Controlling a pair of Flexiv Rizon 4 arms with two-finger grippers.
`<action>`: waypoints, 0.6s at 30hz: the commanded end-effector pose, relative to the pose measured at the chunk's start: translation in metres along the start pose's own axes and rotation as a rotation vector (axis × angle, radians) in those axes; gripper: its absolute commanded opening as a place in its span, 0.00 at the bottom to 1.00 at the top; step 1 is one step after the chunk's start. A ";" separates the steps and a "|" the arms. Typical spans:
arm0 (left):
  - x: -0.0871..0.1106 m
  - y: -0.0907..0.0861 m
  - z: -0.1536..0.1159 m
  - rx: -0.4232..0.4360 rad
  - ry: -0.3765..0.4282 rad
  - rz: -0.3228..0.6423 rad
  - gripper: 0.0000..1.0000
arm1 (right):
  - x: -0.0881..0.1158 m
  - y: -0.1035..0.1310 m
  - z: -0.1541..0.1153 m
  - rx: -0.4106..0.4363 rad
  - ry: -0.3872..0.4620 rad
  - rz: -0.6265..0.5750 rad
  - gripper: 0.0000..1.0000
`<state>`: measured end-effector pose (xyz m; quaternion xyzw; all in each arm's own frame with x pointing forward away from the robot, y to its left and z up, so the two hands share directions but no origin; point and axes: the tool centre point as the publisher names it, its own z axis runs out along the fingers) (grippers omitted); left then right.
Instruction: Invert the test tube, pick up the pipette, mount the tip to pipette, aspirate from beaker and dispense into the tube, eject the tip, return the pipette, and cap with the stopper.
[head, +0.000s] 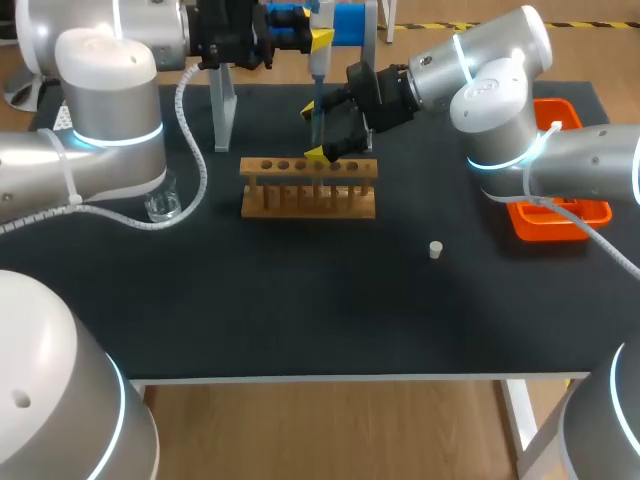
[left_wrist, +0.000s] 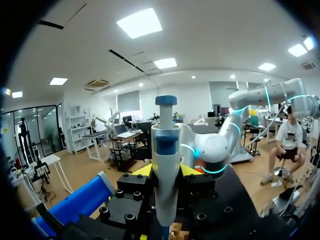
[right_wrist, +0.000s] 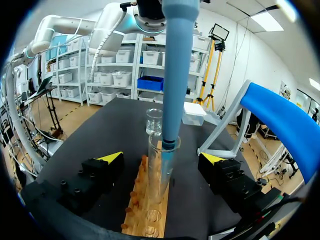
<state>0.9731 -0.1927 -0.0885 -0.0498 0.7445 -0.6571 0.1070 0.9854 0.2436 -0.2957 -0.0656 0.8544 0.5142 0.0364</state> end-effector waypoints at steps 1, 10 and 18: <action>-0.001 0.000 0.001 0.001 -0.001 0.001 0.00 | 0.000 0.000 -0.001 0.001 0.000 0.000 1.00; -0.001 0.000 0.001 0.001 -0.001 0.001 0.00 | 0.000 0.000 -0.001 0.001 0.000 0.000 1.00; -0.001 0.000 0.001 0.001 -0.001 0.001 0.00 | 0.003 -0.001 -0.009 -0.006 -0.004 0.009 1.00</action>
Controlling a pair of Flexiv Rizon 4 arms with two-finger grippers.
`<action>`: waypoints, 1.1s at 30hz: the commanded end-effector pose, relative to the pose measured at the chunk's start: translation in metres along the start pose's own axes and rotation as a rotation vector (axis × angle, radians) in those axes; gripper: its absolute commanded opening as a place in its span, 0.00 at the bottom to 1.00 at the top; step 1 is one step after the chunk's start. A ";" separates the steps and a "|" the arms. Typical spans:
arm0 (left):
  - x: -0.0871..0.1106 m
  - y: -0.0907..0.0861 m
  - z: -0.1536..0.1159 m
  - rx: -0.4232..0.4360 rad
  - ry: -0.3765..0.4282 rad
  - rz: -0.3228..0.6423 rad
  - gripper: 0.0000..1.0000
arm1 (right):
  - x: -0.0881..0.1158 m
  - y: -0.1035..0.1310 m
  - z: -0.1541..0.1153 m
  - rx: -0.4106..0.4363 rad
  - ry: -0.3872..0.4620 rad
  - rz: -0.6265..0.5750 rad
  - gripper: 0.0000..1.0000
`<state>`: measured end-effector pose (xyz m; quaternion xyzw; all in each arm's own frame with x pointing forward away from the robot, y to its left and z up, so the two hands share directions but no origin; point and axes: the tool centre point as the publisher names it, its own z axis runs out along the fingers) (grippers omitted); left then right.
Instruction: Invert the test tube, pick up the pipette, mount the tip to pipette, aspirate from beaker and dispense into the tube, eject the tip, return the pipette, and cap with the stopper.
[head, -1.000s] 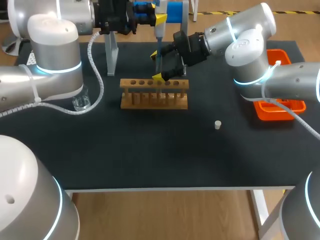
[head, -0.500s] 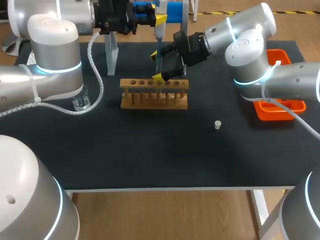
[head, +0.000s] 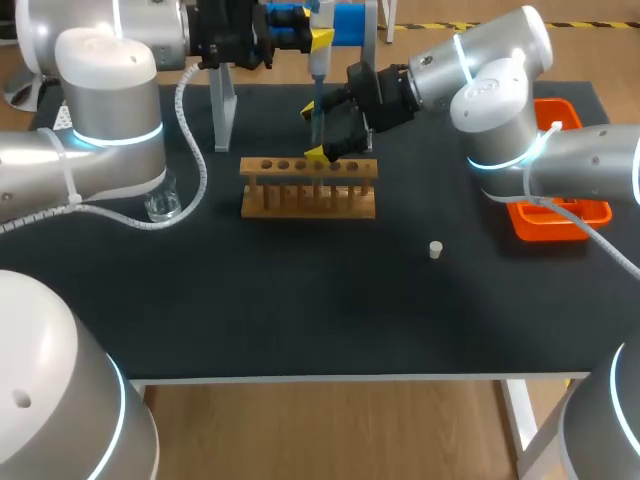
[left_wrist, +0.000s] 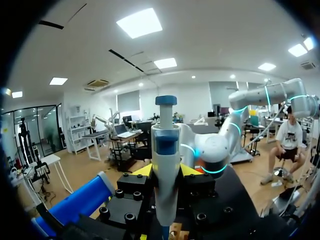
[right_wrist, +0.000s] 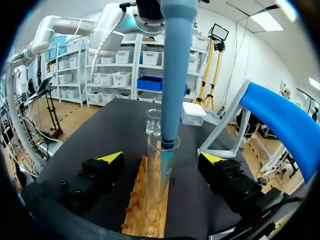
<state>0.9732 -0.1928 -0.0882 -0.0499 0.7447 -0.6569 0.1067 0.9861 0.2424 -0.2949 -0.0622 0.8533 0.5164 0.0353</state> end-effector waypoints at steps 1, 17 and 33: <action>-0.001 0.000 0.001 0.002 -0.001 0.001 0.00 | 0.005 -0.002 -0.009 0.002 -0.005 0.005 1.00; -0.001 0.000 0.001 0.002 -0.001 0.001 0.00 | 0.021 0.002 -0.056 -0.005 -0.044 0.010 1.00; -0.001 0.000 0.001 0.002 -0.001 0.001 0.00 | 0.029 0.028 -0.145 0.049 -0.191 -0.039 1.00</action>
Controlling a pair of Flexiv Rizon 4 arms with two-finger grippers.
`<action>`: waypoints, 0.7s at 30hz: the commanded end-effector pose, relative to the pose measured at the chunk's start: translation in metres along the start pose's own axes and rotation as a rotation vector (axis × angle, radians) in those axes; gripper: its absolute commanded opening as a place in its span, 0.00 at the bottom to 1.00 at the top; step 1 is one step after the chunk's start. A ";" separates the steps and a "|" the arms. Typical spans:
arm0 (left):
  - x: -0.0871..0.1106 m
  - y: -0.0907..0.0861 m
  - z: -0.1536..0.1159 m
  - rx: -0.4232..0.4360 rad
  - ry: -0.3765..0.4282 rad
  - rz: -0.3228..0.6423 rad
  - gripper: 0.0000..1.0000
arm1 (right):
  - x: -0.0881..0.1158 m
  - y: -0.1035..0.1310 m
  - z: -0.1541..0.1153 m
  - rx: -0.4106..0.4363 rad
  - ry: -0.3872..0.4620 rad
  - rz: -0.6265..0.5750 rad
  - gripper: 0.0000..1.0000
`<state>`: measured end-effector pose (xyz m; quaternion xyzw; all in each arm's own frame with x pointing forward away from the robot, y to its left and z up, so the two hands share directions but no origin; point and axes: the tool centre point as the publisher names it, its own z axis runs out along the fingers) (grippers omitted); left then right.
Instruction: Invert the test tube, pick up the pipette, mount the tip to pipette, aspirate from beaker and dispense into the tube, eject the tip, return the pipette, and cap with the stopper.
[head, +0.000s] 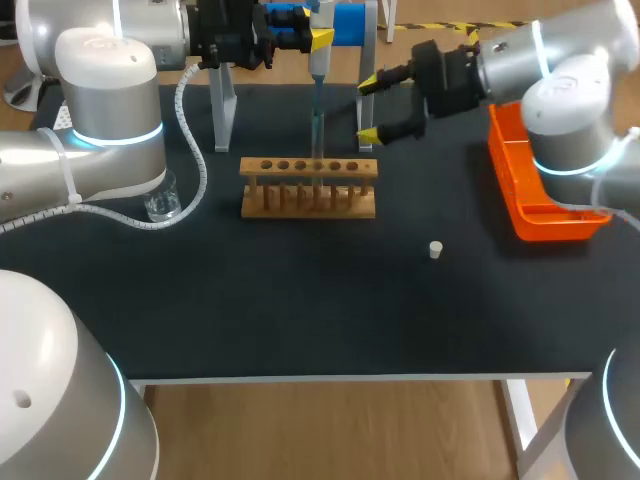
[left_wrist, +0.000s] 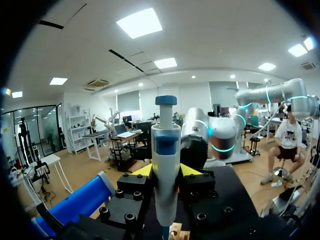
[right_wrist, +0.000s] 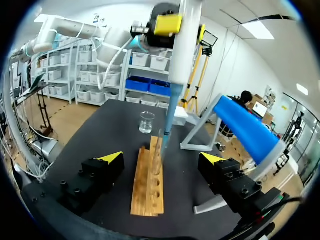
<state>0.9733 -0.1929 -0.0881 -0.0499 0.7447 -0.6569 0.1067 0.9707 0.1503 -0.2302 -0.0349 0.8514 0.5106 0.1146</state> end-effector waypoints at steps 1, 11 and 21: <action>-0.001 0.000 0.001 0.002 -0.001 0.001 0.00 | 0.009 0.015 -0.040 0.027 -0.032 -0.007 1.00; -0.001 0.000 0.001 0.002 -0.001 0.001 0.00 | 0.005 0.043 -0.077 0.000 -0.093 -0.003 1.00; -0.001 0.000 0.001 0.002 -0.001 0.001 0.00 | -0.011 0.087 -0.104 -0.057 -0.118 -0.039 1.00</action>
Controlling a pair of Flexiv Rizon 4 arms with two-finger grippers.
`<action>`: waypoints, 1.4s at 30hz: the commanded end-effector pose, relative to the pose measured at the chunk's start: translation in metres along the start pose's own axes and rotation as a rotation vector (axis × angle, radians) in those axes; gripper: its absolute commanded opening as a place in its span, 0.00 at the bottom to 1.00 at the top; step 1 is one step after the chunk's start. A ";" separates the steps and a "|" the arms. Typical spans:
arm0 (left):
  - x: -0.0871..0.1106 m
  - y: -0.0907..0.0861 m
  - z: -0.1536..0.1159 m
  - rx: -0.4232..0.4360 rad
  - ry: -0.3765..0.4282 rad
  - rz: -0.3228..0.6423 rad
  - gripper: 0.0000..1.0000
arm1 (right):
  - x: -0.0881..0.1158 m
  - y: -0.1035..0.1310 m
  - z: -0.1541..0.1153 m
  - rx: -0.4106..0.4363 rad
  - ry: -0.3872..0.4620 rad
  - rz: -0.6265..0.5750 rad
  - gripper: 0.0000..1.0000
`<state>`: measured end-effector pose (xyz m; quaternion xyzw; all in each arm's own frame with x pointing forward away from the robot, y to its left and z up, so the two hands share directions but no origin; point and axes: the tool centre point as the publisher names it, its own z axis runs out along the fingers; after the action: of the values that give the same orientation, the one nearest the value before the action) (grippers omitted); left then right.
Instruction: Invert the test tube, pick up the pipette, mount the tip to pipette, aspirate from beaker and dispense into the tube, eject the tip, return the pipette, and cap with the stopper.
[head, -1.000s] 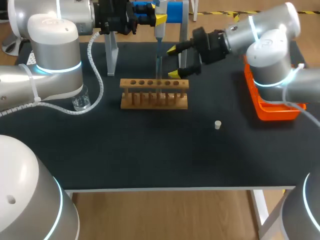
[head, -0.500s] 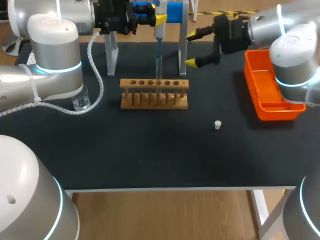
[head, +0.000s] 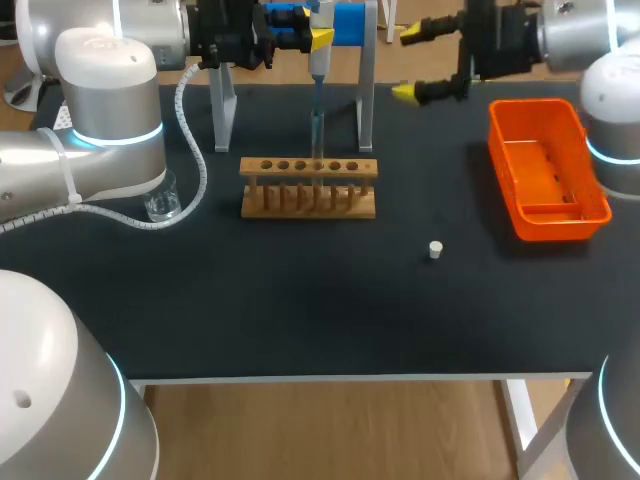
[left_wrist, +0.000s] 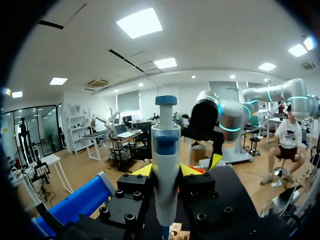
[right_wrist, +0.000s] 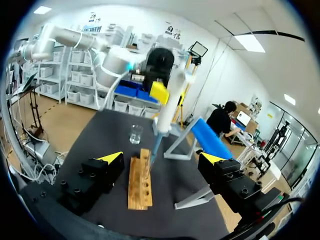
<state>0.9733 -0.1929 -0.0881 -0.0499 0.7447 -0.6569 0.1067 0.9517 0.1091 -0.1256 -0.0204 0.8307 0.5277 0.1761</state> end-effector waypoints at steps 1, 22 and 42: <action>-0.001 0.000 0.001 0.002 -0.001 0.001 0.00 | -0.008 0.019 -0.019 -0.030 0.009 -0.003 1.00; -0.001 0.000 0.001 0.002 -0.001 0.001 0.00 | -0.058 0.089 -0.006 -0.132 0.028 -0.037 0.25; -0.001 0.000 0.001 0.002 -0.001 0.001 0.00 | -0.066 0.131 0.020 -0.175 0.044 0.143 0.00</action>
<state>0.9733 -0.1929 -0.0881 -0.0500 0.7447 -0.6569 0.1067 0.9895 0.1746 0.0012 0.0125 0.7834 0.6100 0.1184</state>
